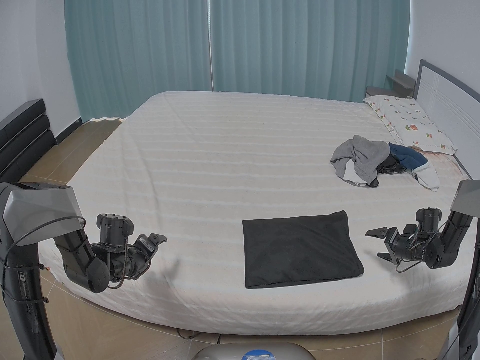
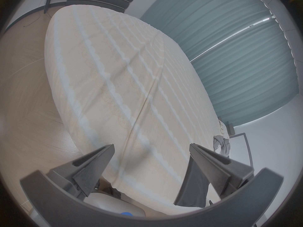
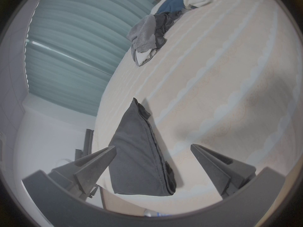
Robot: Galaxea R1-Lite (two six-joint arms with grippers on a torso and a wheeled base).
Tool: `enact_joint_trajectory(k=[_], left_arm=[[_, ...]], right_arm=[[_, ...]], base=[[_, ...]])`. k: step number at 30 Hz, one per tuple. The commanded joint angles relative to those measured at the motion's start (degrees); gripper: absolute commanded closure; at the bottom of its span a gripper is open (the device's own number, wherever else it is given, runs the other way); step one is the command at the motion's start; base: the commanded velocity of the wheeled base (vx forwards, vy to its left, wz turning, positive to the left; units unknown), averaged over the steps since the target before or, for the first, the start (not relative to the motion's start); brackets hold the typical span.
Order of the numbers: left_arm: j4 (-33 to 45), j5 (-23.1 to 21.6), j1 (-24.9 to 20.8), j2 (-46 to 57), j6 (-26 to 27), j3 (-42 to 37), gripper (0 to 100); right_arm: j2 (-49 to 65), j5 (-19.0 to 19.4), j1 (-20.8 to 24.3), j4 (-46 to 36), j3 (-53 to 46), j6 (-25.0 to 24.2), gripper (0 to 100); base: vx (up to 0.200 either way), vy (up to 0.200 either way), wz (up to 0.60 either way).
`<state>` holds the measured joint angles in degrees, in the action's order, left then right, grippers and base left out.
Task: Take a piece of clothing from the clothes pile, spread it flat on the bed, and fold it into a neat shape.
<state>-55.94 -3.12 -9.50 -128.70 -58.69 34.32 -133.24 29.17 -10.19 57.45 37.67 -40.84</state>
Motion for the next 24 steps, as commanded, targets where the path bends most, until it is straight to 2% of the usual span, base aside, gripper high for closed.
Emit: enact_joint_trajectory(k=[1, 15, 24], left_arm=[[0.0, -0.2, 0.4, 0.2, -0.6, 0.8, 0], [1.5, 0.0, -0.5, -0.2, -1.3, 4.1, 0], [11.6, -0.1, -2.5, -0.6, -0.6, 14.2, 0]], right_arm=[[-0.1, 1.0, -0.7, 0.1, 0.9, -1.3, 0], [-2.1, 0.6, -0.6, 7.5, -1.6, -1.3, 0], [-2.1, 0.6, -0.4, 7.6, -2.1, -1.1, 0]], base=[[0.0, -0.2, 0.0], [0.0, -0.2, 0.0], [0.0, -0.2, 0.0]])
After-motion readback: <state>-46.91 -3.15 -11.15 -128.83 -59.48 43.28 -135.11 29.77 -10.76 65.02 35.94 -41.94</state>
